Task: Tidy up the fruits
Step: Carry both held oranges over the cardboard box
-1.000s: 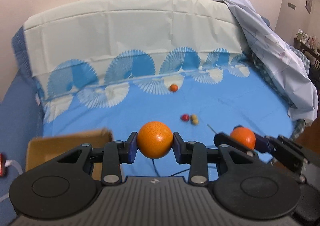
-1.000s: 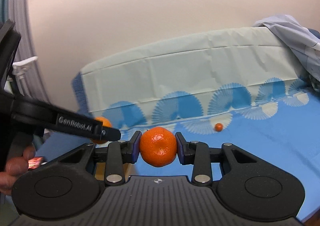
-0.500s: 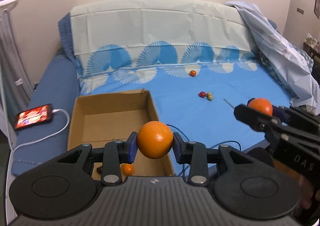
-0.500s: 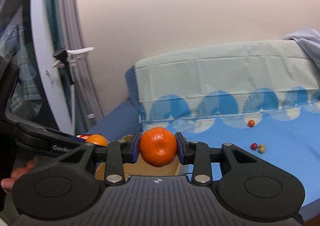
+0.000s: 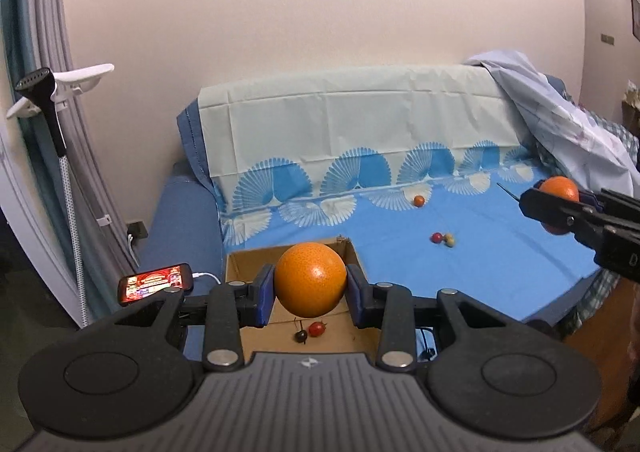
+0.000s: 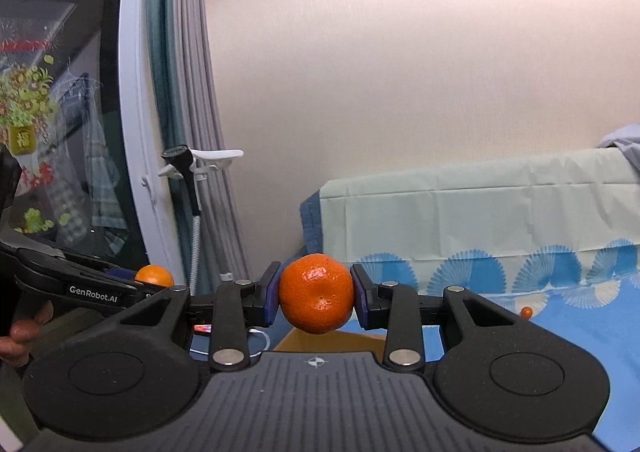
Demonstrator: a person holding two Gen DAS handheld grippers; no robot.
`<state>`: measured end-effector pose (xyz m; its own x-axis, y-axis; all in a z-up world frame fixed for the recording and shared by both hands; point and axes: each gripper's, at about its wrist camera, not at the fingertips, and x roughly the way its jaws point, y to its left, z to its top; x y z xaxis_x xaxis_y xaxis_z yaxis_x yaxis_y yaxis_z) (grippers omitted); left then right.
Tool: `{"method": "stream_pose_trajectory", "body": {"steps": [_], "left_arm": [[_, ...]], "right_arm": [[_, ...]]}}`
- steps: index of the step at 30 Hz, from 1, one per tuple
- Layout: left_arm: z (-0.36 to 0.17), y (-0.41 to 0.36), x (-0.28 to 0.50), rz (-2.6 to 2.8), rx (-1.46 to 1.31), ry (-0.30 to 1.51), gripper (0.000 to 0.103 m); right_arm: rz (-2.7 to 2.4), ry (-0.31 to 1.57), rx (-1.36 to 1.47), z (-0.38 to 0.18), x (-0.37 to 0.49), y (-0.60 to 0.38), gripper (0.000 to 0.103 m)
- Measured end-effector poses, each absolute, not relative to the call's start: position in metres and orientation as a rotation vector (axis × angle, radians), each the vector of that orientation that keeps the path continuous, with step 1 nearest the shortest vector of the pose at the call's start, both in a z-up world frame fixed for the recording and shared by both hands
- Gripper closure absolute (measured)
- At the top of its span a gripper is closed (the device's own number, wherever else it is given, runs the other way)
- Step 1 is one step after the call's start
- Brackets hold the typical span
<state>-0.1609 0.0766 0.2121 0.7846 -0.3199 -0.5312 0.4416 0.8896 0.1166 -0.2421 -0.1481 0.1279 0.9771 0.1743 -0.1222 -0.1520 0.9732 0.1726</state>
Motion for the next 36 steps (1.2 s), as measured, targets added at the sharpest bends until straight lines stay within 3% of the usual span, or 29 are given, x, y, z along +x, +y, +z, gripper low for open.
{"method": "stream_pose_trajectory", "body": {"steps": [8, 16, 20, 23, 27, 36], "left_arm": [[0.281, 0.097, -0.172, -0.401, 0.274, 0.448, 0.062], [0.363, 0.093, -0.171, -0.377, 0.33, 0.331, 0.062], [0.375, 0.087, -0.169, -0.359, 0.353, 0.288, 0.062], [0.342, 0.08, -0.145, -0.374, 0.345, 0.38, 0.062], [0.255, 0.072, -0.095, -0.374, 0.316, 0.578, 0.062], [0.082, 0.058, 0.016, -0.226, 0.221, 0.744, 0.062]], "right_arm": [[0.237, 0.118, 0.165, 0.184, -0.254, -0.158, 0.066], [0.27, 0.026, 0.075, 0.284, -0.261, -0.17, 0.066], [0.27, -0.015, 0.033, 0.305, -0.263, -0.177, 0.065], [0.28, 0.058, 0.073, 0.276, -0.236, -0.183, 0.065], [0.288, 0.274, 0.179, 0.207, -0.171, -0.186, 0.065], [0.186, 0.559, 0.227, 0.031, -0.032, -0.153, 0.065]]}}
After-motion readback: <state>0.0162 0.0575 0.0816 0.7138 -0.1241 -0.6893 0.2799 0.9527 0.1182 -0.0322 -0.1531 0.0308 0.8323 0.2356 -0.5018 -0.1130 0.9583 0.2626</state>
